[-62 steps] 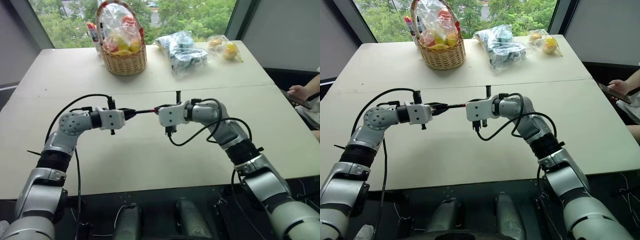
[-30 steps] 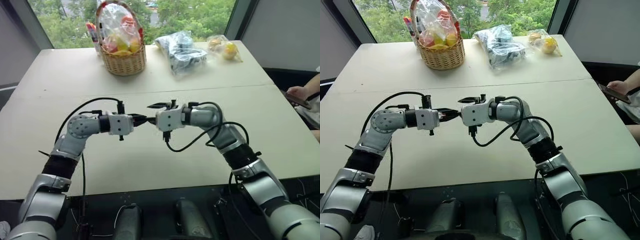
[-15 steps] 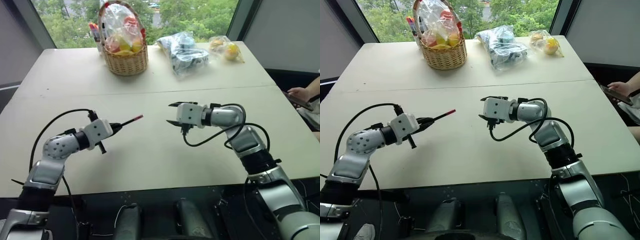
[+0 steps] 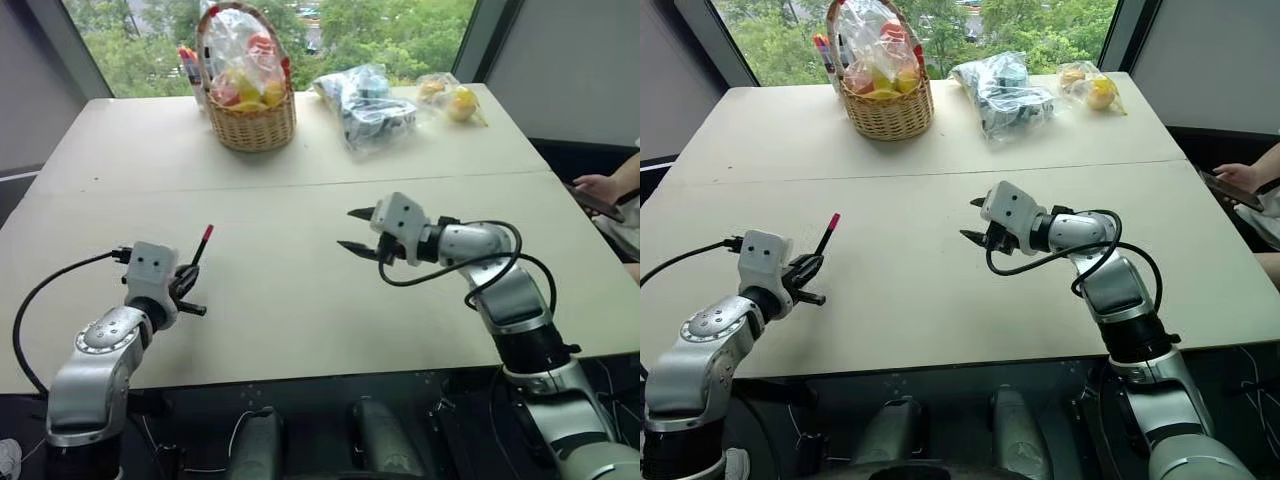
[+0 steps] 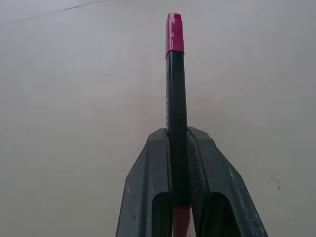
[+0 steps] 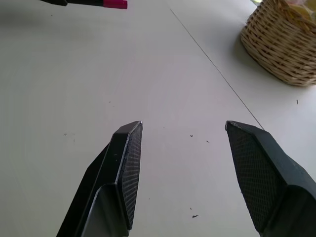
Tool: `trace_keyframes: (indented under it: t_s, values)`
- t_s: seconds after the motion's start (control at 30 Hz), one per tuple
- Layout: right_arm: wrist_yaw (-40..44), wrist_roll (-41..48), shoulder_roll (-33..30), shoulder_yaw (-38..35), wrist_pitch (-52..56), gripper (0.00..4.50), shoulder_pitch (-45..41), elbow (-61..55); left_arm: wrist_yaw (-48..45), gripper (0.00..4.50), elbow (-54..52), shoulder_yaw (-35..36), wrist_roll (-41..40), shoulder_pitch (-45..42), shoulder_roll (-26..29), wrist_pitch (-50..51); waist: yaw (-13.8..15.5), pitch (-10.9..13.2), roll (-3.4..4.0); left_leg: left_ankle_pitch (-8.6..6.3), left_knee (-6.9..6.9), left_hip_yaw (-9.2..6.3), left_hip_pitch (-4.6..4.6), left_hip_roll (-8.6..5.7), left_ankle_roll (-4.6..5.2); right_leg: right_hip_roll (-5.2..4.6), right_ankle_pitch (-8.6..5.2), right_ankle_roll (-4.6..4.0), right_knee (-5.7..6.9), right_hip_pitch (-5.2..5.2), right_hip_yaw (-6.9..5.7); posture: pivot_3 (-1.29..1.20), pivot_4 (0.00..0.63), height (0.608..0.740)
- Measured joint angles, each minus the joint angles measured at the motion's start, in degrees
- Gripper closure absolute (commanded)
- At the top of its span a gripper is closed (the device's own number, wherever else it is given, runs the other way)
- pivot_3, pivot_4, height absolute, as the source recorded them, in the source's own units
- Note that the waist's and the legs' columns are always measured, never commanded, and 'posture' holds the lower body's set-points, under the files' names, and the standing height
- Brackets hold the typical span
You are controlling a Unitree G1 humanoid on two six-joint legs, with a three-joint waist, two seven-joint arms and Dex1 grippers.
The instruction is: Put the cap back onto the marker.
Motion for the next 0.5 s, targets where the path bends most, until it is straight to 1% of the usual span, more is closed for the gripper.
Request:
trace_keyframes:
  t_s: [0.2,0.37,0.5]
  values:
    - [1.6,6.3,-0.5,-1.5,4.2,1.79,-0.1,-3.1,5.1,4.50,-2.0,0.7,-0.7,-2.3,-3.6,9.5,-0.1,0.0,-0.01,0.00,0.00,0.00,0.01,-0.01,0.00,0.00,0.00,-0.01,0.00,0.01,0.00,0.00,0.150,0.740]
    - [2.1,8.1,-2.2,-1.5,4.8,1.79,-0.1,-4.0,6.9,4.50,-2.7,2.6,-1.7,-2.8,-6.6,15.8,-0.2,0.0,-0.03,0.00,0.00,0.00,0.01,-0.01,0.00,0.01,-0.01,-0.01,-0.01,0.01,0.00,0.00,0.150,0.740]
    - [2.2,8.5,-2.6,-1.5,4.7,1.79,-0.2,-4.1,7.6,4.50,-3.4,3.4,-1.9,-3.3,-7.6,17.5,-0.2,0.0,-0.03,0.00,0.00,0.01,0.01,-0.02,-0.01,0.00,-0.01,-0.01,-0.02,0.01,0.00,0.00,0.150,0.740]
